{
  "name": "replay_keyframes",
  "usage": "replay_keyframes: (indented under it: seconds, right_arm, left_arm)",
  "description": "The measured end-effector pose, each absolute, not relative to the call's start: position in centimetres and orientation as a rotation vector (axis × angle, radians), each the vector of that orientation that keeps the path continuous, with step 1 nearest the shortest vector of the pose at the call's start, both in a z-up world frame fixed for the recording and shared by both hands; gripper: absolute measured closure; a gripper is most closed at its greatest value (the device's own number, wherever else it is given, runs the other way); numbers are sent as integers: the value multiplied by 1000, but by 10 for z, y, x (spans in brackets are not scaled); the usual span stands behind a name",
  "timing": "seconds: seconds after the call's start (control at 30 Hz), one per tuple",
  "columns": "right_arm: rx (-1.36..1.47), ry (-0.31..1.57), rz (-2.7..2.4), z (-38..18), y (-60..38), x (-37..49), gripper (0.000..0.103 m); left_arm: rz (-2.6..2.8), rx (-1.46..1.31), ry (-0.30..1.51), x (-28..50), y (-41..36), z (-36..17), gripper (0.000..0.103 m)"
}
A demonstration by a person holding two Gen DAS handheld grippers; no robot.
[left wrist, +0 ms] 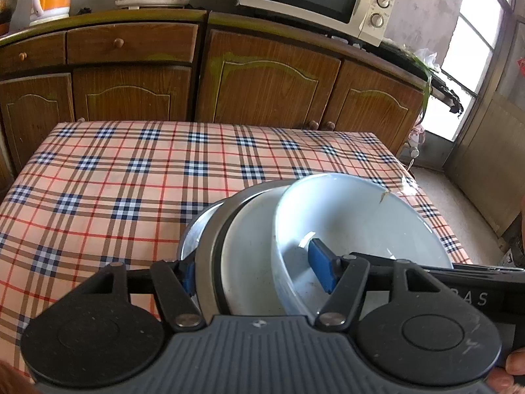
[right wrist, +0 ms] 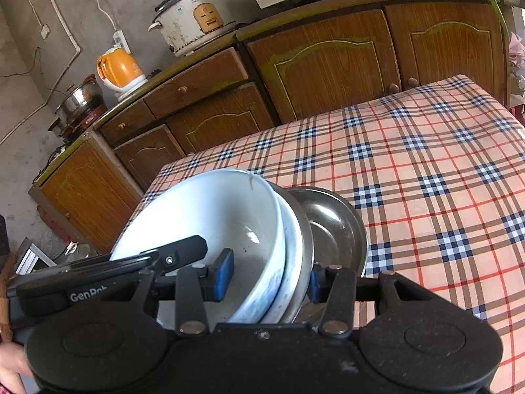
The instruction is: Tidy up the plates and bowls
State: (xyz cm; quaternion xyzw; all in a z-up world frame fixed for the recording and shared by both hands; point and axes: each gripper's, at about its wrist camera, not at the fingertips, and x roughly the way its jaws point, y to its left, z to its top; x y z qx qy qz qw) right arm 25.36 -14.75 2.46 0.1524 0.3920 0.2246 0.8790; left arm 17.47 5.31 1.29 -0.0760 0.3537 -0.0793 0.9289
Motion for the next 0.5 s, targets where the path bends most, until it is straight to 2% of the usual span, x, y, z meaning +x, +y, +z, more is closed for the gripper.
replay_keyframes:
  seconds: [0.5]
  right_arm:
    - [318, 851, 459, -9, -141, 281, 49]
  left_arm:
    - [-165, -167, 755, 200, 58, -17, 37]
